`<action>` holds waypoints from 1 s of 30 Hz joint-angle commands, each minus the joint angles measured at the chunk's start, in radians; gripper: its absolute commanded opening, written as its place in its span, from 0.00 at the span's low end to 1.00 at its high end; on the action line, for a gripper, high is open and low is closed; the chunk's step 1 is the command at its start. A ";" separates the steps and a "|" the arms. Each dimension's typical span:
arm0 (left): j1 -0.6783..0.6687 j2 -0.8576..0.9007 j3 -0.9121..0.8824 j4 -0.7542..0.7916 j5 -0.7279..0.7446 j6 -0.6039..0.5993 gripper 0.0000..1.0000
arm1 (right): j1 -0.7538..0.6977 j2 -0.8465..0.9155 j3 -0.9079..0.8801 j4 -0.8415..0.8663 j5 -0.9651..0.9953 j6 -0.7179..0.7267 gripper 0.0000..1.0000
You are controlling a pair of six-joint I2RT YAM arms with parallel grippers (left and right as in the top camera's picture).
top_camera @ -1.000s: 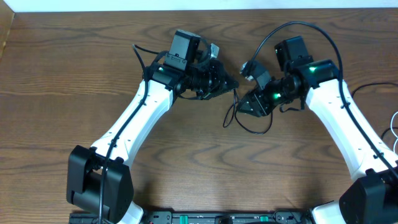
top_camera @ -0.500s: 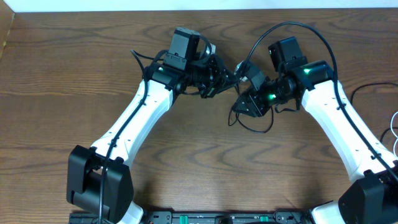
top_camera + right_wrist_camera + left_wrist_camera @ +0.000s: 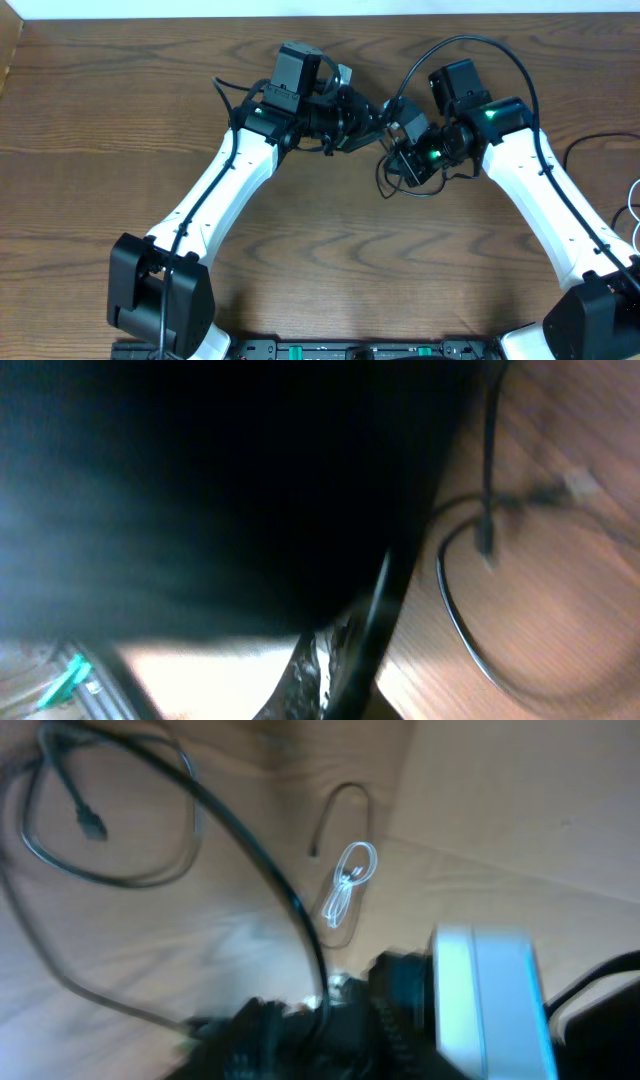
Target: Untangle cables
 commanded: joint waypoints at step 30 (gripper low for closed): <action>0.001 0.002 0.006 -0.700 -0.963 0.408 0.59 | -0.643 -0.011 0.520 0.084 1.047 0.452 0.01</action>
